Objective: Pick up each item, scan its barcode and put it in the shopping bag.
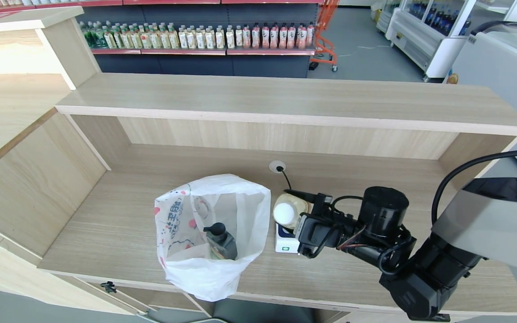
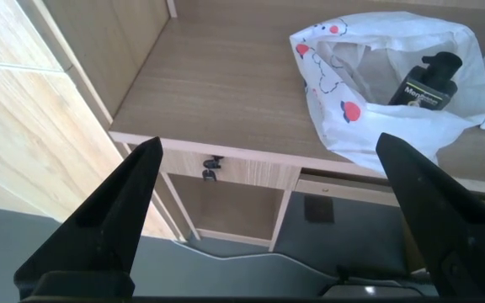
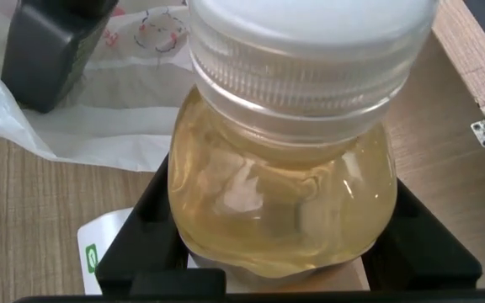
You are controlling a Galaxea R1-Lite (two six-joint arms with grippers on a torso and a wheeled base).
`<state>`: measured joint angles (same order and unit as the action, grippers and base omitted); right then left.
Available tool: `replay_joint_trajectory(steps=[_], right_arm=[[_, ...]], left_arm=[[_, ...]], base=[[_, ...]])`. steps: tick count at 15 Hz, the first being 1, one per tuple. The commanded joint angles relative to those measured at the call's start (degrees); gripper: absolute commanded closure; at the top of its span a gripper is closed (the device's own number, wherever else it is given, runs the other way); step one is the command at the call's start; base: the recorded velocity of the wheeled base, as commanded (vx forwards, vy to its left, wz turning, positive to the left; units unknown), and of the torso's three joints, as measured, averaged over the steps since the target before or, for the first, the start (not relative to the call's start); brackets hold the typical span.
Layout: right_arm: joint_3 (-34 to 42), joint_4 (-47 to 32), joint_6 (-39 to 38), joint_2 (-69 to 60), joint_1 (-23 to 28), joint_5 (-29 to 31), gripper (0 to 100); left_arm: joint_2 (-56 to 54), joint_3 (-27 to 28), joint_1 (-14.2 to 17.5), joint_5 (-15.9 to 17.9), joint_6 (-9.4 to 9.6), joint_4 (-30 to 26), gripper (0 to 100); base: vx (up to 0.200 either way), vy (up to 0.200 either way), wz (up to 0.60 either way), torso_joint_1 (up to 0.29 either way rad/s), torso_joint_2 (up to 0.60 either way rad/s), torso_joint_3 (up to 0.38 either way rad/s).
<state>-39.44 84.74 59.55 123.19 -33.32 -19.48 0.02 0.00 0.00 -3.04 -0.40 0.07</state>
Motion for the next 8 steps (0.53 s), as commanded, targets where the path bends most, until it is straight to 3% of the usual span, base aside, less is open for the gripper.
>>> replay_joint_trajectory(steps=[1,8], right_arm=[[-0.4,0.0,0.0,1.1,0.1,-0.2,100],[-0.1,0.0,0.0,2.1,-0.1,0.0,100]], left_arm=[[0.0,0.0,0.0,0.0,-0.04,0.0,0],[0.0,0.0,0.0,0.0,-0.04,0.0,0]], base=[[0.0,0.0,0.0,0.0,0.0,0.0],[0.0,0.0,0.0,0.0,0.0,0.0]])
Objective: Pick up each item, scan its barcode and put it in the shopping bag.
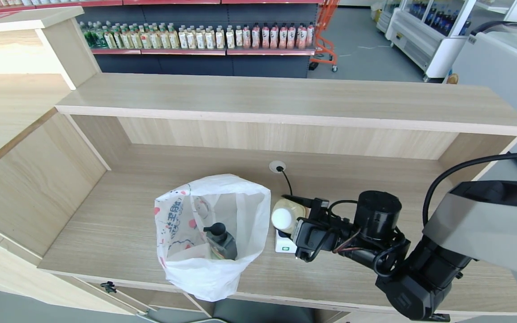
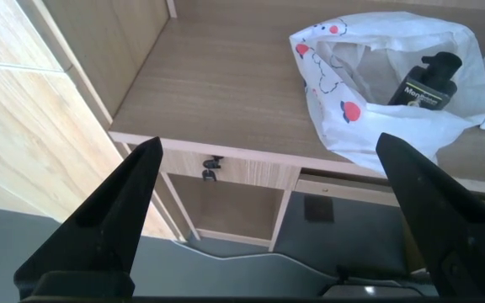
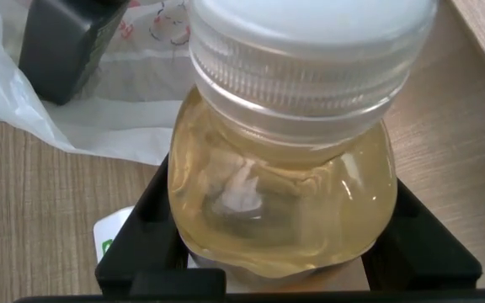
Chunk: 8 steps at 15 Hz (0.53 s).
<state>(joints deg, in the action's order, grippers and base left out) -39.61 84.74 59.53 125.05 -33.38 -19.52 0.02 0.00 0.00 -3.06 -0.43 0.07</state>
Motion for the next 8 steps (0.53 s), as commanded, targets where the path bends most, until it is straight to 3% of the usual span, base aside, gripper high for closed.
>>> replay_joint_trajectory(steps=[1,8], right_arm=[[0.1,0.1,0.1,0.5,0.1,0.0,100],[-1.8,0.0,0.1,1.9,0.2,0.0,100]], left_arm=[[0.0,0.0,0.0,0.0,-0.01,0.0,0],[0.0,0.0,0.0,0.0,-0.01,0.0,0]], base=[[0.0,0.0,0.0,0.0,0.0,0.0],[0.0,0.0,0.0,0.0,0.0,0.0]])
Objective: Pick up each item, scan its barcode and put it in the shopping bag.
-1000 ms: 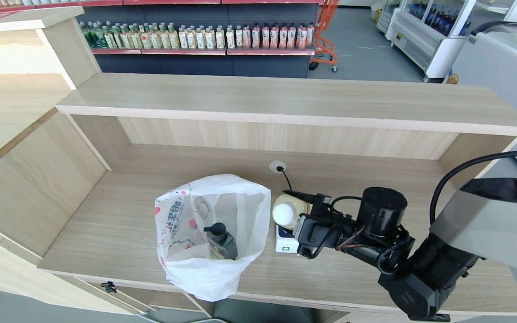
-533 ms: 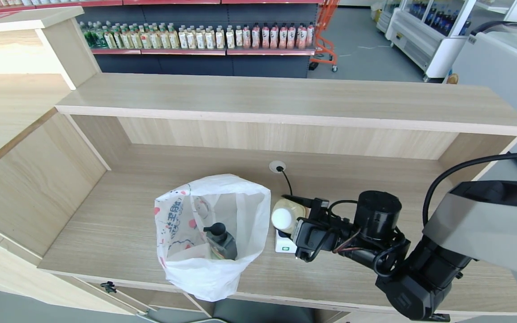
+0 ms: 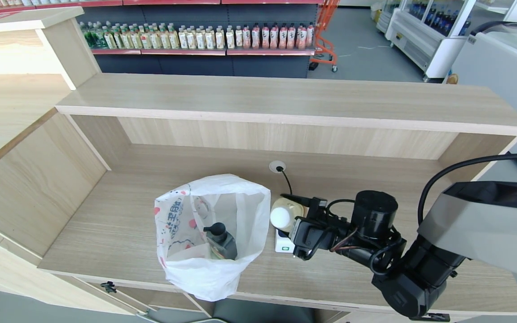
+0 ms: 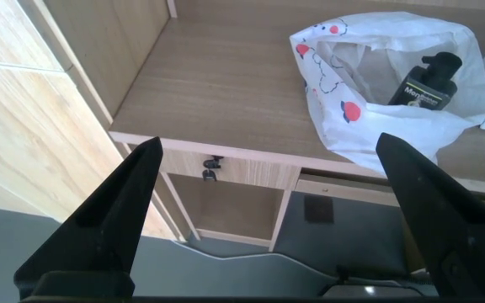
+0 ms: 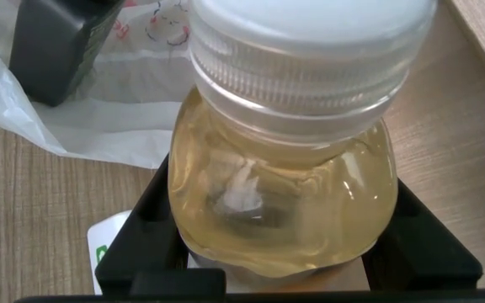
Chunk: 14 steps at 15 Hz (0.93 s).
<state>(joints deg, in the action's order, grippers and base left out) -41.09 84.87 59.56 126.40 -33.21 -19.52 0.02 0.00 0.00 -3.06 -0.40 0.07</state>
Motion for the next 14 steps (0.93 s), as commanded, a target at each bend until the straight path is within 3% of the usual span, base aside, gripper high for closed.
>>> replay_joint_trajectory(steps=[1,14], right_arm=[[-0.3,-0.1,0.0,0.5,0.1,0.0,100],[-1.7,-0.1,-0.2,2.1,0.3,0.3,100]], left_arm=[[0.0,0.0,0.0,0.0,-0.04,0.0,0],[0.0,0.0,0.0,0.0,-0.04,0.0,0]], base=[[0.0,0.0,0.0,0.0,0.0,0.0],[0.0,0.0,0.0,0.0,0.0,0.0]])
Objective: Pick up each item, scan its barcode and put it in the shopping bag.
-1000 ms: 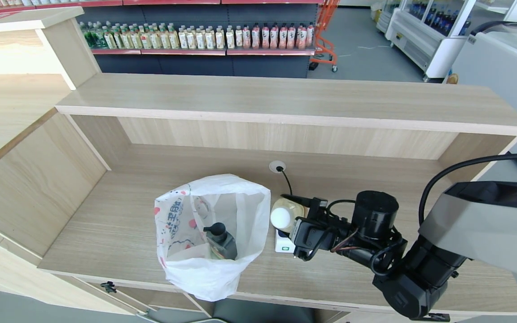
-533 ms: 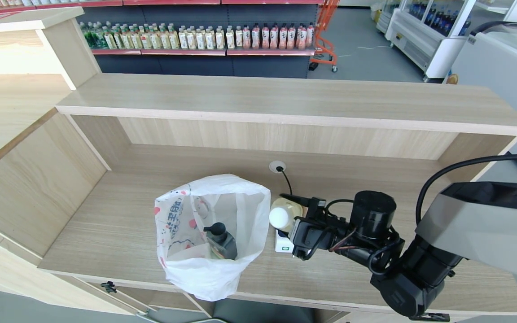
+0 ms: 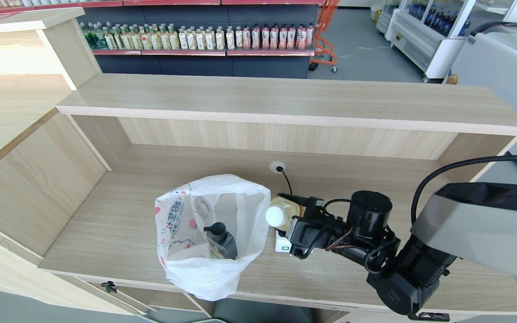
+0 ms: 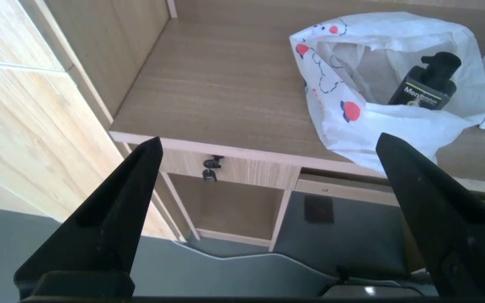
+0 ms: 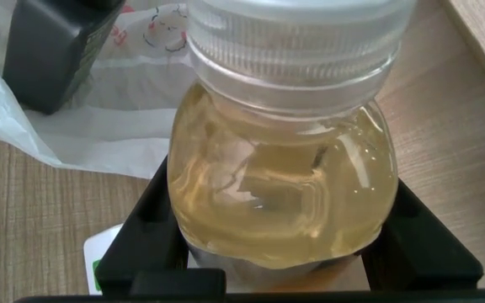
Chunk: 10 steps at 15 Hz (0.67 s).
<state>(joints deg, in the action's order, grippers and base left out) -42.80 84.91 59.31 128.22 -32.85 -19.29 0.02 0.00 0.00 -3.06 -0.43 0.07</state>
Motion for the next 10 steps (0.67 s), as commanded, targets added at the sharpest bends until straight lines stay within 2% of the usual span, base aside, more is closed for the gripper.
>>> replay_joint_trajectory(steps=[1,4,6,10], right_arm=[[0.0,-0.1,0.0,0.3,0.0,0.0,100],[0.1,0.3,-0.1,0.0,0.0,0.0,100],[0.0,0.1,-5.8,-2.9,-2.2,1.4,100],[0.0,-5.9,-17.4,-15.1,-3.4,13.0,100]], left_arm=[[0.0,0.0,0.0,0.0,-0.01,0.0,0],[0.0,0.0,0.0,0.0,-0.01,0.0,0],[0.0,0.0,0.0,0.0,-0.01,0.0,0],[0.0,0.0,0.0,0.0,0.08,0.0,0]], base=[[0.0,0.0,0.0,0.0,0.0,0.0],[0.0,0.0,0.0,0.0,0.0,0.0],[0.0,0.0,0.0,0.0,0.0,0.0],[0.0,0.0,0.0,0.0,0.0,0.0]])
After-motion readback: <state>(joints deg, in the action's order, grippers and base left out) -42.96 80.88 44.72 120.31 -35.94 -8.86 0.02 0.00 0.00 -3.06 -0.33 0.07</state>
